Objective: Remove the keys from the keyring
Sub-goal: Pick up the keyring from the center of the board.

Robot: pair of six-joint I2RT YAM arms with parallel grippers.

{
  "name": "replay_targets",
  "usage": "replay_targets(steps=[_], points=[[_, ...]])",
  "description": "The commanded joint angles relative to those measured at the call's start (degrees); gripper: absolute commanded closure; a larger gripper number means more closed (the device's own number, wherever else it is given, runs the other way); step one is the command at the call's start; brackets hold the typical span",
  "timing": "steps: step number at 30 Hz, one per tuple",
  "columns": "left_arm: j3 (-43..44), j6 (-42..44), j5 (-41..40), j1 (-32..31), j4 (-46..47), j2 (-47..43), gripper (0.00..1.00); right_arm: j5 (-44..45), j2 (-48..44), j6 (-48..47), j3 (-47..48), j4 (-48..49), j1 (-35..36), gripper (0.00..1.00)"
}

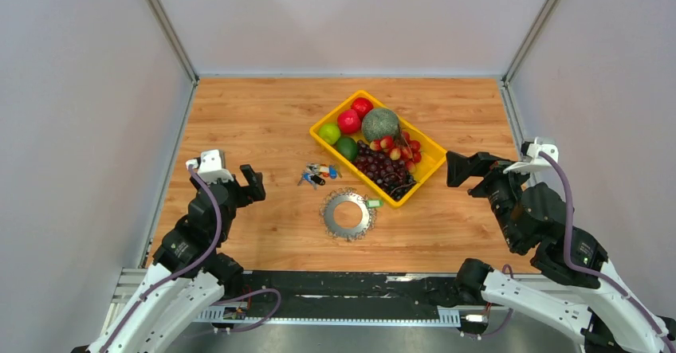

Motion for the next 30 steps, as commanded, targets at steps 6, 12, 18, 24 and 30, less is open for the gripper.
replay_targets(steps=[6, 12, 18, 24, 30], points=[[0.6, 8.3, 11.6, -0.2, 2.0, 1.5, 0.0, 0.6, -0.9, 0.4, 0.2, -0.3, 0.0, 0.0], [2.9, 7.0, 25.3, -0.2, 1.8, 6.9, 0.0, -6.6, -4.0, -0.7, -4.1, 0.9, 0.1, 0.0], [-1.0, -2.0, 30.5, -1.3, 12.2, 15.8, 0.0, -12.2, -2.3, 1.3, -6.7, 1.1, 0.1, 0.0], [-3.9, -3.8, 30.6, -1.9, 22.6, 26.9, 0.1, -15.7, 0.0, 1.9, -8.0, 1.5, 0.1, 0.0], [-2.9, -3.4, 29.9, -6.6, 30.1, 38.9, 0.22, -16.9, 0.8, 1.9, -9.4, 2.8, 0.1, 0.0]])
